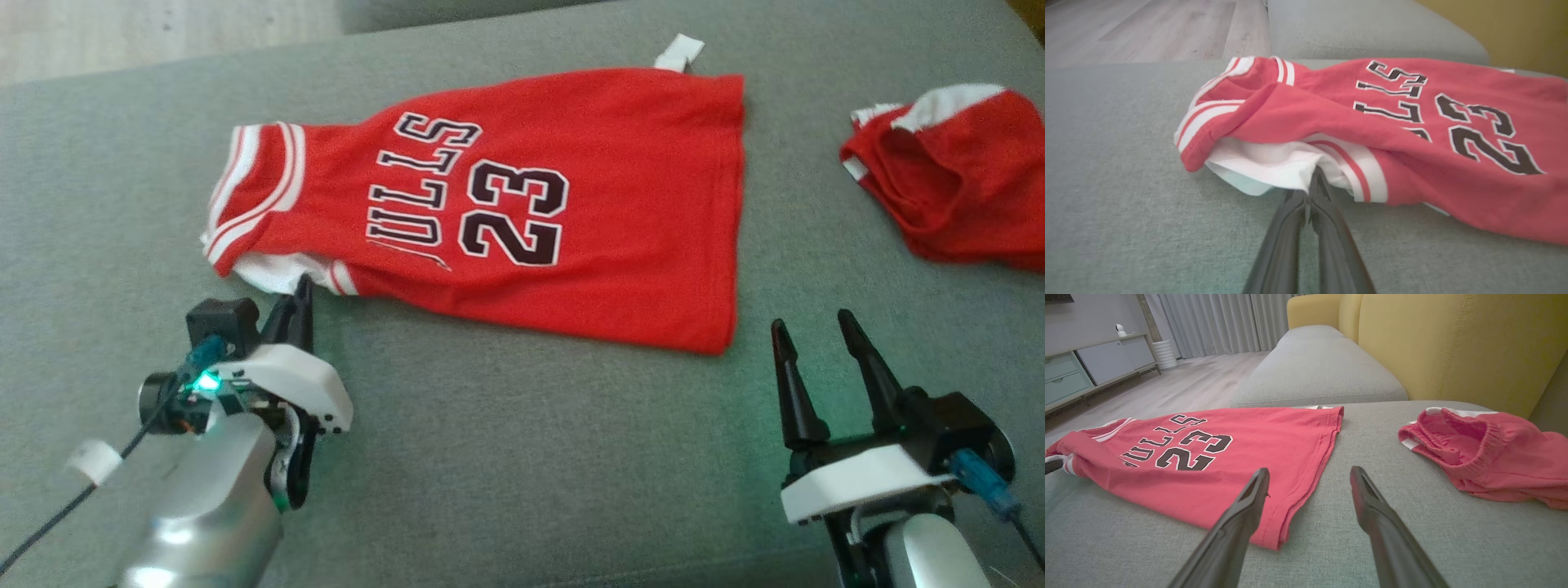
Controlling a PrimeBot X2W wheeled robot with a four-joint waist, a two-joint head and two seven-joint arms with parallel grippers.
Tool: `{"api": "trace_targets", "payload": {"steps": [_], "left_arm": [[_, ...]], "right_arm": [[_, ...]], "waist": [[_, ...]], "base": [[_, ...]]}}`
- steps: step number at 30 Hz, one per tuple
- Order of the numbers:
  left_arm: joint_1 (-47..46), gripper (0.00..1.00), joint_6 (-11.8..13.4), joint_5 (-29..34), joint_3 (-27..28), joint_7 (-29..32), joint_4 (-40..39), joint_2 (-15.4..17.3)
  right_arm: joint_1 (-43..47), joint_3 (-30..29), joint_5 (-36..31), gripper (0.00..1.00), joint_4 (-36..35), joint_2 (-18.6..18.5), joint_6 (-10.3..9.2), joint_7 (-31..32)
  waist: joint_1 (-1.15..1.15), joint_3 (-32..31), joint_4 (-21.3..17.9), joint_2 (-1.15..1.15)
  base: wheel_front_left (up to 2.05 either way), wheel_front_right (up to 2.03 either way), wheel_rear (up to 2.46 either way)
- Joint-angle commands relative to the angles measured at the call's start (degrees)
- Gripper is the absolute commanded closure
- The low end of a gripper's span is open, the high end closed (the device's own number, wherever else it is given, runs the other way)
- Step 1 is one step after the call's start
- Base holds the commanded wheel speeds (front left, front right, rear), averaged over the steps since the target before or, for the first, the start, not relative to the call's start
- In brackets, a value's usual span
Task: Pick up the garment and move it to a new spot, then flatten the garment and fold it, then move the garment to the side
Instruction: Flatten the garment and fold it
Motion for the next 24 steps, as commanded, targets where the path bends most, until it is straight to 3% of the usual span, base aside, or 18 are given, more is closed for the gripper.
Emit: {"api": "trace_targets", "payload": {"steps": [1,8,15,20,24], "left_arm": [[-0.6,1.00,-0.1,0.1,1.9,-1.6,-2.3,1.8],[7.8,1.00,2.6,2.4,0.0,-3.3,-13.5,5.7],[21.8,1.00,10.2,2.6,-0.5,-0.1,-33.1,12.0],[30.1,1.00,14.5,0.8,-0.8,0.7,-40.8,12.0],[31.8,1.00,15.2,0.1,-1.6,0.5,-40.6,10.1]], "right_arm": [[-0.8,0.8,0.3,0.00,-1.4,-0.4,0.37,-0.8],[1.6,-0.3,0.8,0.00,-0.9,-0.4,0.37,-0.4],[4.6,-1.8,0.8,0.00,-0.7,-0.4,0.37,0.5],[5.8,-3.0,-0.1,0.00,-0.3,-0.4,0.37,1.6],[5.6,-3.2,-1.3,0.00,-0.2,-0.4,0.37,2.4]], "waist": [[0.00,-1.7,1.7,0.00],[0.00,-7.3,7.1,0.00],[0.00,-10.1,10.8,0.00],[0.00,-10.1,11.5,0.00],[0.00,-9.4,11.2,0.00]], "base": [[0.00,0.00,0.00],[0.00,0.00,0.00],[0.00,0.00,0.00],[0.00,0.00,0.00],[0.00,0.00,0.00]]}}
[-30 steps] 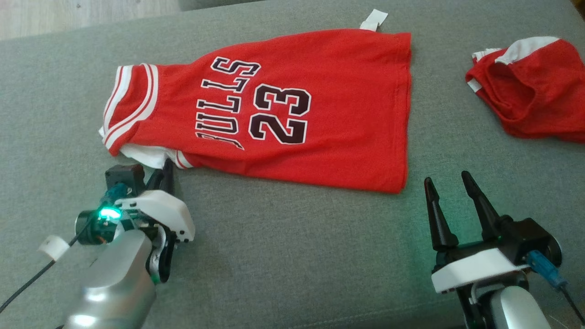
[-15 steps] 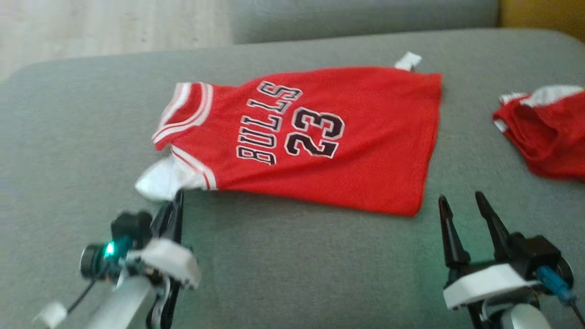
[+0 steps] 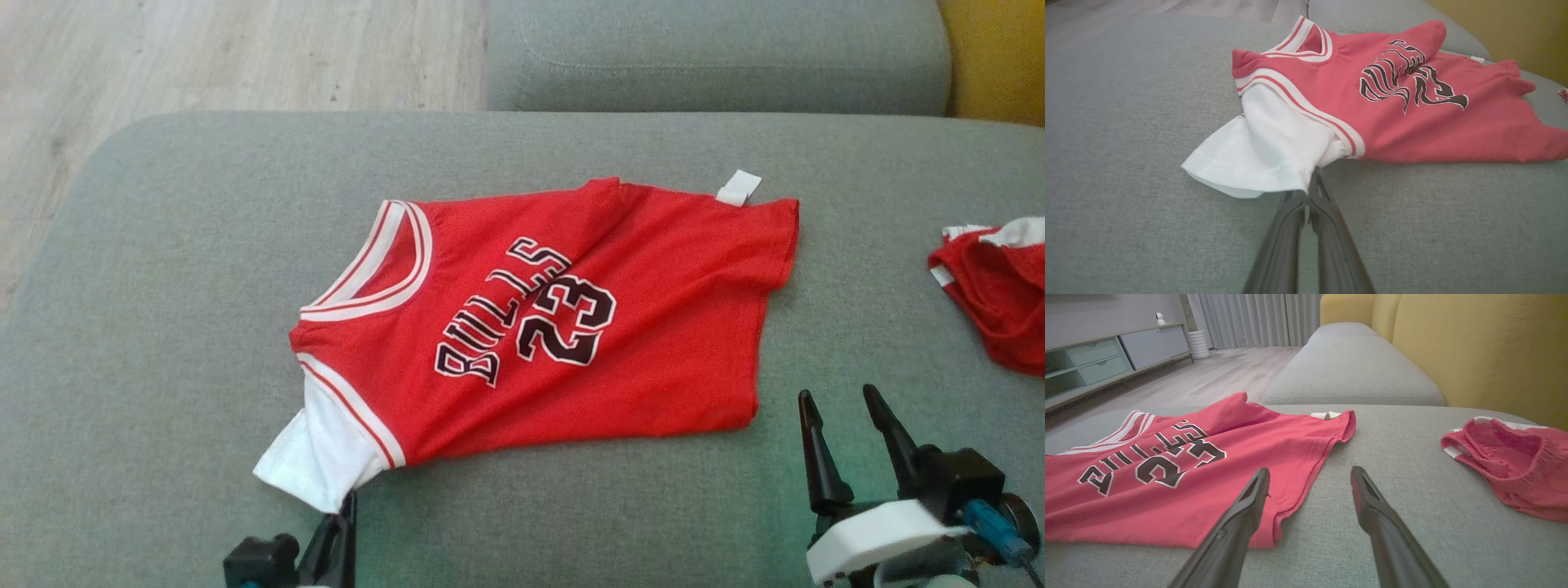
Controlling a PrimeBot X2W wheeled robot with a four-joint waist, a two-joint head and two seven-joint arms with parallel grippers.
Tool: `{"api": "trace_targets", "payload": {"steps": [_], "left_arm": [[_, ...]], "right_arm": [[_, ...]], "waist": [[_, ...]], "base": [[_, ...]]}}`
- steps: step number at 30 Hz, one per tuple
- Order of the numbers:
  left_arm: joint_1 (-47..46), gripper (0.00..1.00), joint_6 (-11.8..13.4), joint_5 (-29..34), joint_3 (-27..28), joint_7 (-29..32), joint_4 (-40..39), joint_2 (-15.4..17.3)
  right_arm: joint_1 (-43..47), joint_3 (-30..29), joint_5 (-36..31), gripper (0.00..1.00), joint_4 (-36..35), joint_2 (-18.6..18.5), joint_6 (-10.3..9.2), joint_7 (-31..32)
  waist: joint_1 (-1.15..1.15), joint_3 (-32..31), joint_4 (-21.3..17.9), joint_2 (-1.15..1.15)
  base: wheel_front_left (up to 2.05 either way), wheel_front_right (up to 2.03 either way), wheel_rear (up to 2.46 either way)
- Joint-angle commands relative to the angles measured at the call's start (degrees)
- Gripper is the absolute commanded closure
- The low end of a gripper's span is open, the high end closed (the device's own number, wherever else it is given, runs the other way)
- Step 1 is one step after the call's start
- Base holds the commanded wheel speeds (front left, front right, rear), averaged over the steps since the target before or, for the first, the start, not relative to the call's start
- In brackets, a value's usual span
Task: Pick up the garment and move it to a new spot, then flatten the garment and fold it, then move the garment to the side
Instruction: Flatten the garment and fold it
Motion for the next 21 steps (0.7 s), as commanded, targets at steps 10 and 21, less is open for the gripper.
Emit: {"api": "trace_targets", "payload": {"steps": [10,21], "left_arm": [[-6.0,0.00,0.7,1.5,3.6,-4.6,-0.4,-0.4],[-6.0,0.00,3.7,4.2,4.5,-5.7,-8.0,1.0]], "right_arm": [[-2.7,0.7,-0.6,0.00,-0.6,-0.4,0.37,1.7],[-8.4,-1.5,-3.6,0.00,-0.1,-0.4,0.37,9.6]], "waist": [[0.00,-0.9,-0.1,0.00],[0.00,-1.6,1.9,0.00]], "base": [[0.00,0.00,0.00],[0.00,0.00,0.00]]}}
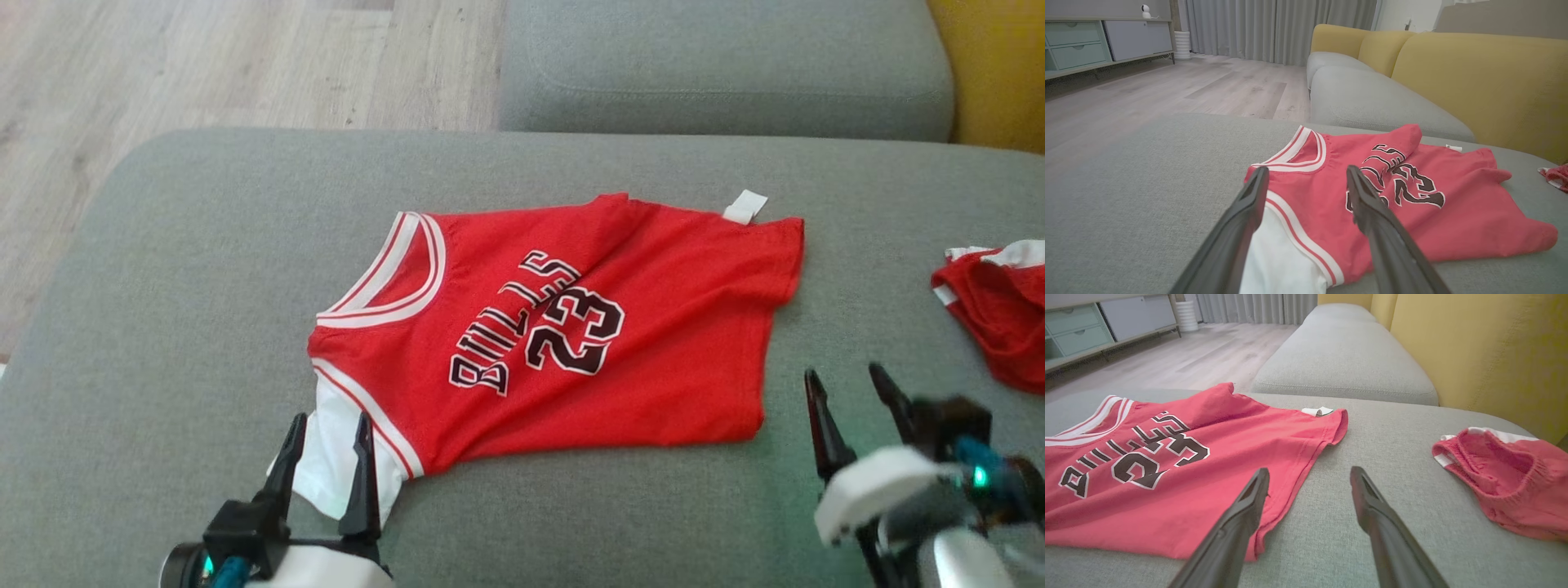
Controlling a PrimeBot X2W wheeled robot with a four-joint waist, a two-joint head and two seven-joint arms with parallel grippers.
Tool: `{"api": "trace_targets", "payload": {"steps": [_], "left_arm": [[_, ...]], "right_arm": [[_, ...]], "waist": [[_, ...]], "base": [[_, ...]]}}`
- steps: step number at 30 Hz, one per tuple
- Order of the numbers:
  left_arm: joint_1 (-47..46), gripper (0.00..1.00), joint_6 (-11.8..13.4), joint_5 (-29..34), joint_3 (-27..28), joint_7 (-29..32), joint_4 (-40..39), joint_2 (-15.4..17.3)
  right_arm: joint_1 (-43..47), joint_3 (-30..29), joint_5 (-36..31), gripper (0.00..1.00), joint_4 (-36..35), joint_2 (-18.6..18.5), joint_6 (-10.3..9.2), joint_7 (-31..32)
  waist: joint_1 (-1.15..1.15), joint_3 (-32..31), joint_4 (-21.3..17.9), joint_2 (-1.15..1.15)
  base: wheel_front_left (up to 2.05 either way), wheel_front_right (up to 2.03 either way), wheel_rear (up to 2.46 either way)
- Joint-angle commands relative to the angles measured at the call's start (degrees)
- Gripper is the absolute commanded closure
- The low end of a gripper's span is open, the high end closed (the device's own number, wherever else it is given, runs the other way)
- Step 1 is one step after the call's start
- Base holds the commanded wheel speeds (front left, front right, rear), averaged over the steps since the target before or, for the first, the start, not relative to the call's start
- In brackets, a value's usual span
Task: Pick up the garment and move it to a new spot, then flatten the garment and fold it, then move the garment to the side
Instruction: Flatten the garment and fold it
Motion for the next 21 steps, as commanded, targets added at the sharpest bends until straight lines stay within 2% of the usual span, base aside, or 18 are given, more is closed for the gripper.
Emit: {"api": "trace_targets", "payload": {"steps": [1,6,10,16,21], "left_arm": [[-2.8,0.00,0.5,1.0,2.2,-0.4,-2.7,1.0],[-4.3,0.00,0.2,1.8,1.0,-0.5,-3.8,-0.4],[-5.7,0.00,-0.1,2.4,0.3,-0.7,-3.6,-1.4],[-6.8,0.00,-0.9,2.4,0.3,-1.1,-1.8,-2.2],[-7.0,0.00,-1.2,2.5,0.3,-1.3,-1.1,-2.5]], "right_arm": [[-5.7,0.9,-0.9,0.00,-1.3,-0.4,0.37,2.9],[-13.3,-0.3,-4.8,0.00,3.0,-0.4,0.37,11.5],[-18.5,-1.7,-5.7,0.00,8.9,-2.2,0.37,16.5],[-22.8,-2.7,-3.1,0.00,16.8,-4.1,0.37,20.3],[-24.1,-1.6,1.0,0.00,21.1,-4.3,0.37,22.2]], "waist": [[0.00,1.0,0.6,0.00],[0.00,4.2,2.6,0.00],[0.00,6.6,4.8,0.00],[0.00,8.5,7.5,0.00],[0.00,8.7,8.1,0.00]], "base": [[0.00,0.00,0.00],[0.00,0.00,0.00],[0.00,0.00,0.00],[0.00,0.00,0.00],[0.00,0.00,0.00]]}}
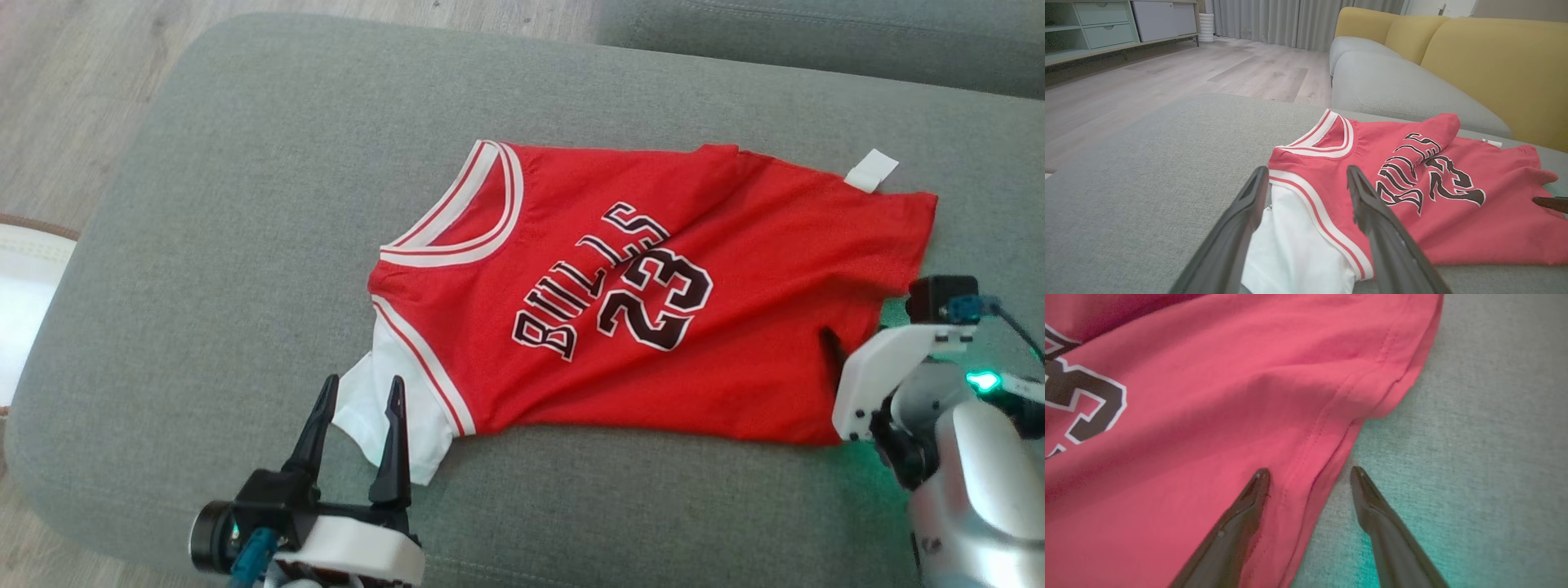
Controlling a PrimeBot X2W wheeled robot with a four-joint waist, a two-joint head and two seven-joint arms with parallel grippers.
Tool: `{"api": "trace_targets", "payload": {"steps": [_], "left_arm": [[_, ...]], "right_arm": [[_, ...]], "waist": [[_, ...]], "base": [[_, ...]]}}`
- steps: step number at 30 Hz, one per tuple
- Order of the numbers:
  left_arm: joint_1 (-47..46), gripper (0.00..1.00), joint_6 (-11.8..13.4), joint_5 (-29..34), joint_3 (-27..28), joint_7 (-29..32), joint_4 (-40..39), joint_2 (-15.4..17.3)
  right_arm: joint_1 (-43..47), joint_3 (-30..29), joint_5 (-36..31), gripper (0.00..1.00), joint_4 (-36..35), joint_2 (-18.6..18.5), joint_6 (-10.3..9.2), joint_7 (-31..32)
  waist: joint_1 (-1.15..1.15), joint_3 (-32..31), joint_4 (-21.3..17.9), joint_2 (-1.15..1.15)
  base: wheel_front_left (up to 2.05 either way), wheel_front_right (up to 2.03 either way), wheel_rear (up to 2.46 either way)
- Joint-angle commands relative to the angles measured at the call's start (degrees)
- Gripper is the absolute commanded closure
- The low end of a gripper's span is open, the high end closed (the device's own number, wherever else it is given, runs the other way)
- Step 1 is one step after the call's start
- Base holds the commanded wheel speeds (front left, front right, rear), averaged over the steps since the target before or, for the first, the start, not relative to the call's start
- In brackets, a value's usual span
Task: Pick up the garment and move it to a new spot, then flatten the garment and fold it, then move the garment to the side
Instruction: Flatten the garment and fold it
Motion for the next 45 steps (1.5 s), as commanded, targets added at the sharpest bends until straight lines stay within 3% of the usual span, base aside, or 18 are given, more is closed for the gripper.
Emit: {"api": "trace_targets", "payload": {"steps": [1,3,4,5,6,12,17,23,28,32,36,40,45], "left_arm": [[-2.6,0.00,-0.2,0.5,1.8,-0.7,-1.4,0.3],[-2.7,0.00,-0.2,0.5,1.8,-0.7,-1.3,0.4],[-2.7,0.00,-0.3,0.6,1.8,-0.8,-1.2,0.4],[-2.7,0.00,-0.2,0.6,1.8,-0.8,-1.2,0.5],[-2.7,0.00,-0.2,0.6,1.8,-0.8,-1.1,0.6],[-2.2,0.00,0.0,0.6,1.4,-0.3,-1.2,1.0],[-0.7,0.00,0.5,0.3,1.2,0.0,-1.6,1.5],[0.7,0.00,1.1,0.1,1.1,0.2,-2.6,2.0],[0.4,0.00,1.2,0.2,1.1,0.2,-3.7,2.2],[-1.0,0.00,0.6,0.5,0.7,0.0,-4.0,1.4],[-2.8,0.00,-0.2,0.9,0.5,-0.5,-3.5,-0.1],[-4.8,0.00,-1.4,1.4,0.2,-1.0,-2.5,-1.8],[-6.5,0.00,-2.4,1.8,0.4,-1.3,-1.2,-3.4]], "right_arm": [[-2.2,1.8,0.8,0.05,-0.6,-0.6,0.37,0.7],[-2.6,2.7,3.0,0.52,0.8,-0.5,0.37,1.2],[-2.8,3.4,3.8,0.63,1.1,-0.5,0.37,1.0],[-3.0,3.9,4.5,0.85,1.4,-0.5,0.37,0.4],[-3.1,4.4,5.2,1.00,1.3,-0.5,0.37,-0.7],[-2.9,7.3,8.6,1.00,-0.4,-1.5,0.37,-9.9],[0.6,9.3,10.6,1.00,-7.1,-1.9,0.37,-14.4],[7.0,9.4,11.6,1.00,-19.9,-2.0,0.37,-14.1],[5.6,8.4,9.5,1.00,-26.0,-2.8,0.37,-10.6],[-0.7,9.0,7.2,1.00,-23.2,-5.4,0.37,-6.9],[-9.4,9.8,6.4,1.00,-15.4,-8.9,0.37,-5.3],[-18.3,10.8,5.0,1.00,-5.9,-11.9,0.37,-5.9],[-24.9,11.1,3.3,1.00,3.1,-12.0,0.37,-9.1]], "waist": [[-0.01,0.0,0.0,0.00],[-0.01,-0.2,-0.1,0.00],[-0.01,-0.3,-0.3,0.00],[-0.01,-0.4,-0.5,0.00],[-0.01,-0.6,-0.7,0.00],[-0.01,-2.9,-2.3,0.00],[-0.01,-5.5,-3.9,0.00],[-0.01,-7.5,-4.9,0.00],[-0.01,-6.2,-3.9,0.00],[-0.01,-3.0,-1.6,0.00],[-0.01,0.4,1.4,0.00],[-0.01,3.5,4.1,0.00],[-0.01,5.7,5.7,0.00]], "base": [[0.00,0.00,0.00],[0.00,0.00,0.00],[0.00,0.00,0.00],[0.00,0.00,0.00],[0.00,0.00,0.00],[0.00,0.00,0.00],[0.00,0.00,0.00],[0.00,0.00,0.00],[0.00,0.00,0.00],[0.00,0.00,0.00],[0.00,0.00,0.00],[0.00,0.00,0.00],[0.00,0.00,0.00]]}}
